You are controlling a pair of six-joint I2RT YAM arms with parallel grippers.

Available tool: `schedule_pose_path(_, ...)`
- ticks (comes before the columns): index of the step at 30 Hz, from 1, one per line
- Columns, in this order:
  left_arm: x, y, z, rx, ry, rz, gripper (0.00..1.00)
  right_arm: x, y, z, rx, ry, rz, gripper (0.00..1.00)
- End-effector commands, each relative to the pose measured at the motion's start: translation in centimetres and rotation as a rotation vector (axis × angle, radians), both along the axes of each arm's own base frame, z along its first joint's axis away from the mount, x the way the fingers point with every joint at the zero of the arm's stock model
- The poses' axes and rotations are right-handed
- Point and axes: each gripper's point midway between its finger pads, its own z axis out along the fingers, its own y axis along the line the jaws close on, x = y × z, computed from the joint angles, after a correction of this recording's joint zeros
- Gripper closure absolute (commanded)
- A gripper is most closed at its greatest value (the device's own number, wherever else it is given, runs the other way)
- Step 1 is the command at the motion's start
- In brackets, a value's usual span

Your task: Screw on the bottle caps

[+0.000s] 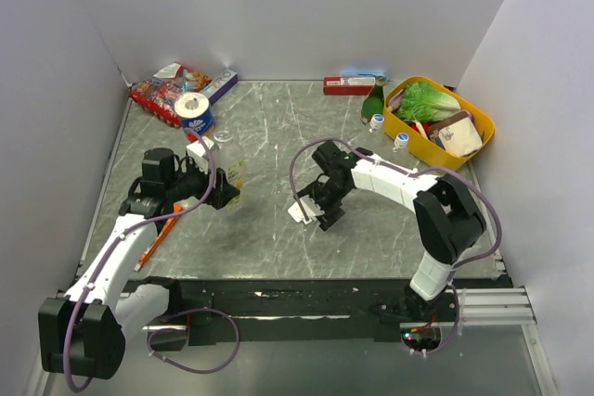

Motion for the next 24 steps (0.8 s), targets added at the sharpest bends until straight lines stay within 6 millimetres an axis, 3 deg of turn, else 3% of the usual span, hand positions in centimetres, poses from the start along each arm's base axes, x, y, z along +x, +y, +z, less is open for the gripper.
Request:
schedule_pose_path(1, 0.7, -0.2, 2.2, -0.026, -0.063, -0.016, 0.99, 0.5, 1.6, 0.4, 0.025, -0.034, 0.091, 0.26)
schedule_pose_path(10, 0.8, -0.1, 1.8, -0.031, -0.05, -0.012, 0.99, 0.4, 1.3, -2.1, -0.077, 0.034, 0.108, 0.3)
schedule_pose_path(24, 1.0, 0.0, 1.5, -0.037, -0.043, -0.006, 0.99, 0.6, 1.5, -2.6, -0.104, 0.052, 0.113, 0.38)
